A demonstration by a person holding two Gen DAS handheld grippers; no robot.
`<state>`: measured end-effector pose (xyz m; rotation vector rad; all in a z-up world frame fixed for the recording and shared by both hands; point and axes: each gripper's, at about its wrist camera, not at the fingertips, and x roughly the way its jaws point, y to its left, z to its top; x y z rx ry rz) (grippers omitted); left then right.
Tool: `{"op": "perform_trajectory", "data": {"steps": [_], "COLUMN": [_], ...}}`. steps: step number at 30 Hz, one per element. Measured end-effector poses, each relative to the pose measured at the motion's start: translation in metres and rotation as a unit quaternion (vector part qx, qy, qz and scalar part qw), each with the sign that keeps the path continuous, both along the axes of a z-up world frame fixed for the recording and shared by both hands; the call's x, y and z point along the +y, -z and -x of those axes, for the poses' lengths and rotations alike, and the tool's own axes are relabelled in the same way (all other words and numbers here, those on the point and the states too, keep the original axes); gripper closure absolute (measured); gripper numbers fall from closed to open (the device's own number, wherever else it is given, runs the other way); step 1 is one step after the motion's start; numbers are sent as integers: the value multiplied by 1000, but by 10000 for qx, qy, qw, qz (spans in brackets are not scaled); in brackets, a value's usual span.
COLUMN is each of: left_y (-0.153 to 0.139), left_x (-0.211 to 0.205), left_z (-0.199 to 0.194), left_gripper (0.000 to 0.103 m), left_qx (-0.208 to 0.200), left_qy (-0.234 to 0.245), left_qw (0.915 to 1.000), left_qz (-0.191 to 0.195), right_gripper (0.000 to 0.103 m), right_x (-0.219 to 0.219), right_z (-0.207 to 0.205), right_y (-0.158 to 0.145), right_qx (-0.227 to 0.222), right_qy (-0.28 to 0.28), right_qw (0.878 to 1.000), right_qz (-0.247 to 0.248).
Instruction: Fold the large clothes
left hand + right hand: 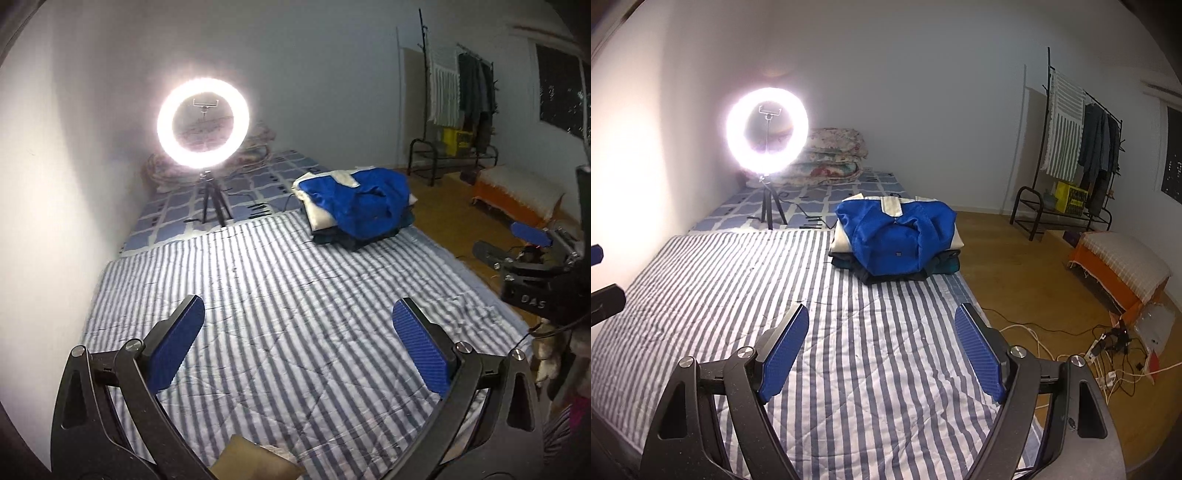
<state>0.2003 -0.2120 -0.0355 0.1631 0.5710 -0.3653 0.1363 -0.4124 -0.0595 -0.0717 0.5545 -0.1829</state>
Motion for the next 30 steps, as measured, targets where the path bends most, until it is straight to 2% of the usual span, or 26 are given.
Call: {"op": "perform_trajectory", "data": {"steps": [30], "left_y": [1], "left_x": [-3], "left_z": [6], "left_gripper": [0], "left_qx": [23], "left_qy": [9], "left_qw": [10000], "left_qz": [43], "right_gripper": [21], "right_x": [1], "right_z": [-1], "right_y": [1], "right_qx": [7], "right_qy": [-15], "right_qw": [10000], "right_qz": [-9]}}
